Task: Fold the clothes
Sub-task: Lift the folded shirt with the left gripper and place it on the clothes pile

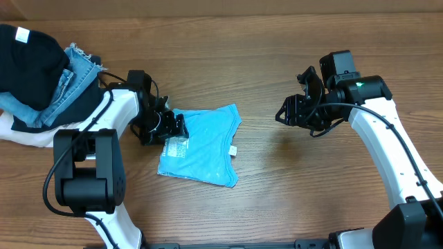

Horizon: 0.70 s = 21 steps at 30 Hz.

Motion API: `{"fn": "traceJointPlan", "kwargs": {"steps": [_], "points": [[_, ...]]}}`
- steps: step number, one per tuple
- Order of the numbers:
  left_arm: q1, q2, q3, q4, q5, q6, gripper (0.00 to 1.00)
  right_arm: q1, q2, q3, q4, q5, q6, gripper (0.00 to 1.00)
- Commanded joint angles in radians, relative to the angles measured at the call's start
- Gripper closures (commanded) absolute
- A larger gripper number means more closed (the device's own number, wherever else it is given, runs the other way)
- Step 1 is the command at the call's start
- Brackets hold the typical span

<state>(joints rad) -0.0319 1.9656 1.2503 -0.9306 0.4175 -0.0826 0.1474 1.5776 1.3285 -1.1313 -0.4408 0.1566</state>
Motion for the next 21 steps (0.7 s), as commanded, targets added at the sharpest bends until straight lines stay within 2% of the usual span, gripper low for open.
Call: {"fn": "traceJointPlan", "kwargs": {"steps": [1,4,5,7,10,12,15,19,21], "points": [[-0.018,0.079,-0.027,0.021,0.154,0.15,0.3,0.004,-0.006,0.008,0.002,-0.005,-0.009,0.43],[-0.019,0.079,-0.027,0.011,0.334,0.3,0.46,0.004,-0.006,0.008,0.005,-0.005,-0.009,0.43],[-0.019,0.079,-0.027,-0.001,0.419,0.379,0.55,0.004,-0.006,0.008,0.004,-0.005,-0.009,0.43],[-0.008,0.078,-0.014,-0.01,0.519,0.401,0.93,0.004,-0.006,0.008,0.003,-0.005,-0.009,0.43],[0.034,0.068,0.098,-0.09,0.654,0.394,0.96,0.004,-0.006,0.008,0.003,-0.005,-0.008,0.43],[0.077,0.048,0.242,-0.164,0.642,0.333,0.96,0.004,-0.006,0.008,0.002,-0.005,-0.008,0.43],[0.178,0.014,0.556,-0.213,0.535,0.138,0.96,0.004,-0.006,0.008,-0.005,-0.005,0.001,0.43],[0.35,0.011,0.878,-0.143,0.515,-0.027,0.96,0.004,-0.006,0.008,-0.006,-0.005,0.031,0.43],[0.488,0.011,0.94,-0.007,0.515,-0.136,0.96,0.004,-0.006,0.008,-0.015,-0.005,0.053,0.44]]}}
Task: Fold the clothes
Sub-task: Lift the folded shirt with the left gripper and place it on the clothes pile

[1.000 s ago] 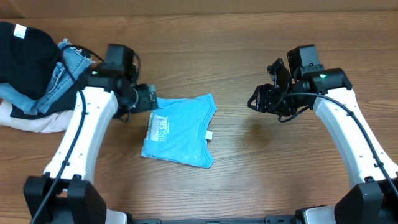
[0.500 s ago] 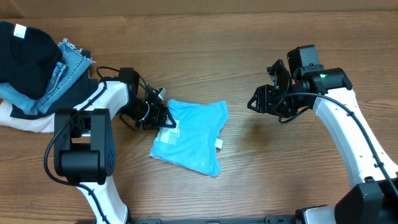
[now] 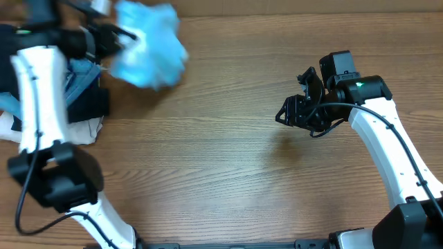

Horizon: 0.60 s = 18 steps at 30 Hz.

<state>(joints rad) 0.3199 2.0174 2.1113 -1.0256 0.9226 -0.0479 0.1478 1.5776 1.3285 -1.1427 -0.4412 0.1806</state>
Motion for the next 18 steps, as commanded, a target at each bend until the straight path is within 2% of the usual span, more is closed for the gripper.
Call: {"fn": "traceJointPlan", "kwargs": {"steps": [1,4,8,9,10,12,13,14,16,18], "points": [[0.22,-0.039,0.079,0.169,0.013,-0.228,0.96,0.003,-0.006,0.008,-0.008,-0.005,0.029,0.44],[0.42,0.036,0.079,0.271,0.022,-0.318,0.96,0.003,-0.006,0.008,-0.031,-0.005,0.036,0.44],[0.581,0.2,0.078,0.202,0.092,-0.303,0.96,0.003,-0.006,0.008,-0.057,-0.009,0.085,0.46],[0.608,0.243,0.078,0.168,0.092,-0.279,0.87,0.003,-0.006,0.008,-0.061,-0.008,0.086,0.46],[0.629,0.287,0.078,0.123,0.096,-0.271,0.72,0.003,-0.006,0.008,-0.068,-0.008,0.086,0.48],[0.65,0.333,0.078,0.051,0.103,-0.201,0.52,0.003,-0.006,0.008,-0.071,-0.008,0.086,0.48],[0.657,0.34,0.077,0.014,0.095,-0.135,0.5,0.003,-0.006,0.008,-0.071,-0.008,0.086,0.48],[0.669,0.338,0.078,-0.021,0.068,-0.082,0.33,0.003,-0.006,0.008,-0.072,-0.008,0.086,0.47],[0.7,0.32,0.084,-0.084,0.008,-0.064,0.0,0.003,-0.007,0.008,-0.072,-0.008,0.081,0.45],[0.755,0.271,0.085,-0.14,-0.026,-0.065,0.0,0.003,-0.007,0.008,-0.064,-0.008,0.077,0.44]]}}
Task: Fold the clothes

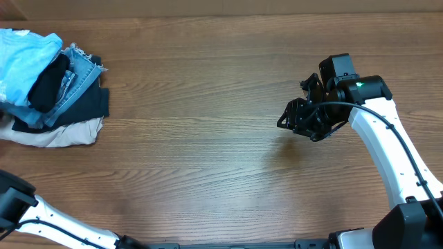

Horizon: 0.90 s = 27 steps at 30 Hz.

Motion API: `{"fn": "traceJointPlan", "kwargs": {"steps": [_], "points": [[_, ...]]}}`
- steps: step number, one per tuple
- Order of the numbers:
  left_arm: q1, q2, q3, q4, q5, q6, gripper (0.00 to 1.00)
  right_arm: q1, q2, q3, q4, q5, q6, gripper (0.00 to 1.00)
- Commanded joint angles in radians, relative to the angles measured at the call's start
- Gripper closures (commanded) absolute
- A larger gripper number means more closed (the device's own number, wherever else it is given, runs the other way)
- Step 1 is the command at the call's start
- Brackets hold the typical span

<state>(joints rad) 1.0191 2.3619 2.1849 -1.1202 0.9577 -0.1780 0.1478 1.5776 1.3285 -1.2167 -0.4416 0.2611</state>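
A pile of clothes (62, 104) lies at the table's far left. On top of it is a light blue shirt (24, 59), rumpled, beside a black garment (47, 84), with denim (79, 69) to its right. Dark cloth and a beige piece (62, 135) are at the bottom. Only a white link of my left arm (41, 214) shows at the bottom left; its gripper is out of view. My right gripper (289, 119) hovers over bare wood at the right, fingers drawn together and holding nothing.
The brown wooden table (208, 138) fills the view. The right arm's white links (387, 152) run from the bottom right corner up to the wrist.
The blue shirt, which was held up near the pile by my left gripper, now lies on top of the pile. The left gripper has left the view. The right gripper's fingers stand closer together.
The folded blue shirt lay on the table left of centre with my left gripper at its left edge. Then the gripper held it, blurred, up at the far left by the pile. Now the shirt rests on the pile, and the right arm has stayed in place.
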Motion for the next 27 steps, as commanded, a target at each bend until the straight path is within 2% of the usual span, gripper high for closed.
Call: {"fn": "traceJointPlan", "kwargs": {"steps": [1,3,5,6,8,9,10,12,13,15,17,19,21,27], "points": [[0.076,-0.101,0.012,-0.068,-0.06,0.062,0.0,0.003,-0.007,0.008,0.014,-0.008,-0.008,0.44],[0.096,-0.18,0.012,-0.137,-0.011,0.089,0.0,0.003,-0.007,0.008,0.029,-0.008,-0.051,0.44],[0.068,-0.295,0.012,-0.225,0.165,0.248,0.0,0.001,-0.018,0.008,0.069,-0.004,-0.061,0.43],[0.036,-0.357,0.012,-0.279,0.182,0.314,0.0,0.0,-0.038,0.011,0.099,-0.004,-0.08,0.41],[-0.091,-0.517,0.012,-0.386,0.099,0.444,0.0,0.0,-0.118,0.051,0.132,0.047,-0.088,0.37],[-0.194,-0.607,0.012,-0.401,0.004,0.463,0.0,0.0,-0.17,0.082,0.132,0.101,-0.095,0.35],[-0.319,-0.691,0.012,-0.393,-0.133,0.449,0.0,0.0,-0.243,0.122,0.129,0.178,-0.098,0.33],[-0.588,-0.814,0.011,-0.393,-0.429,0.386,0.0,0.0,-0.372,0.163,0.132,0.264,-0.118,0.2],[-0.747,-0.857,0.011,-0.408,-0.6,0.335,0.0,0.0,-0.449,0.167,0.135,0.334,-0.117,0.09],[-1.034,-0.887,0.01,-0.487,-0.879,0.208,0.0,0.0,-0.563,0.166,0.114,0.431,-0.117,0.0],[-1.2,-0.881,-0.003,-0.557,-0.979,0.129,0.0,0.001,-0.627,0.166,0.088,0.452,-0.117,0.0],[-1.289,-0.879,-0.036,-0.569,-0.986,0.1,0.0,0.001,-0.665,0.166,0.069,0.472,-0.117,0.0],[-1.326,-0.878,-0.071,-0.562,-0.988,0.1,0.0,0.001,-0.672,0.166,0.031,0.47,-0.117,0.0],[-1.327,-0.864,-0.111,-0.553,-0.987,0.099,0.0,0.001,-0.657,0.165,-0.058,0.47,-0.116,0.0]]}}
